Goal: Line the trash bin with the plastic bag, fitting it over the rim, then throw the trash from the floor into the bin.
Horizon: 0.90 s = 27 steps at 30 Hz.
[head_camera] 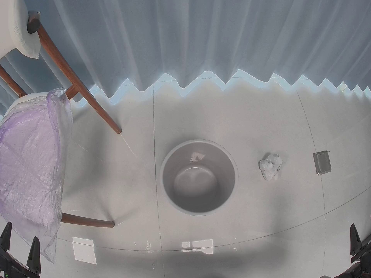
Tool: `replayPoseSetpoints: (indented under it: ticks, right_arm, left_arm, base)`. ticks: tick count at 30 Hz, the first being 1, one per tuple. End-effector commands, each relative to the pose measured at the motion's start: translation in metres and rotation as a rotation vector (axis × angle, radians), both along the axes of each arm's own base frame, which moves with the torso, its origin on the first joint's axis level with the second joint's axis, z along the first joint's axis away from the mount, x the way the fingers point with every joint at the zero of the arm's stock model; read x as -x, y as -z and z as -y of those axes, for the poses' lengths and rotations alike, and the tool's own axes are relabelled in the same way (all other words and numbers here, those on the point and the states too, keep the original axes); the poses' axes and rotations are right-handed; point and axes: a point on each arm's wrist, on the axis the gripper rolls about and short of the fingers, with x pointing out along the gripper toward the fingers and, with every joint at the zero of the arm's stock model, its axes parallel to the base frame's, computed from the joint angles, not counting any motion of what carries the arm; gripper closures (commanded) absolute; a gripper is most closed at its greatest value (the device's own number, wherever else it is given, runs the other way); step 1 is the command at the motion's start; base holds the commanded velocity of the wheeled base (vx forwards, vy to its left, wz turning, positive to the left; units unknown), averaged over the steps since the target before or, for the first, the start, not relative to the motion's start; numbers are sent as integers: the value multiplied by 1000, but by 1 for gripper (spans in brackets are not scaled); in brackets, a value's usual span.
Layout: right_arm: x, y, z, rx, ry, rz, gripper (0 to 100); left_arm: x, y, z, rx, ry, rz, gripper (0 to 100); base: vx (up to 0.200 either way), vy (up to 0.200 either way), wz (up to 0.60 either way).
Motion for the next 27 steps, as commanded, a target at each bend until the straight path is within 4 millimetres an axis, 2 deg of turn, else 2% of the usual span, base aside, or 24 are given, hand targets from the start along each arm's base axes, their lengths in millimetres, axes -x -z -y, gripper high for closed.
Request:
replayPoseSetpoints:
  ticks: [1, 6, 10, 14, 17, 18, 22, 23, 27]
  right_arm:
    - [0, 5, 0, -1, 1, -2, 0]
    - [0, 5, 0, 1, 0, -2, 0]
    - [0, 5, 0, 1, 0, -2, 0]
    - [0, 5, 0, -1, 0, -2, 0]
    - [0, 5, 0, -1, 0, -2, 0]
    - [0, 5, 0, 1, 0, -2, 0]
    - [0, 5, 0, 1, 0, -4, 0]
    - [0, 5, 0, 1, -2, -2, 0]
    - [0, 5, 0, 1, -2, -2, 0]
  left_arm:
    - [0, 5, 0, -15, 9, -6, 0]
    - [1, -1, 0, -74, 12, 32, 0]
    - [8, -30, 1, -73, 61, 89, 0]
    - [0, -59, 0, -73, 110, 51, 0]
    - [-5, -68, 0, -71, 122, 31, 0]
    - [-19, -81, 1, -63, 160, -25, 0]
    - [-35, -95, 4, -43, 249, -67, 0]
    - [-48, -104, 7, -35, 273, -104, 0]
    - [-73, -122, 12, -12, 297, -152, 0]
  base:
    - [0, 0, 0]
    - [0, 0, 0]
    - [0, 0, 0]
    - [0, 0, 0]
    - [0, 0, 0]
    - [0, 0, 0]
    - [0, 0, 0]
    - [0, 0, 0]
    - [0, 0, 0]
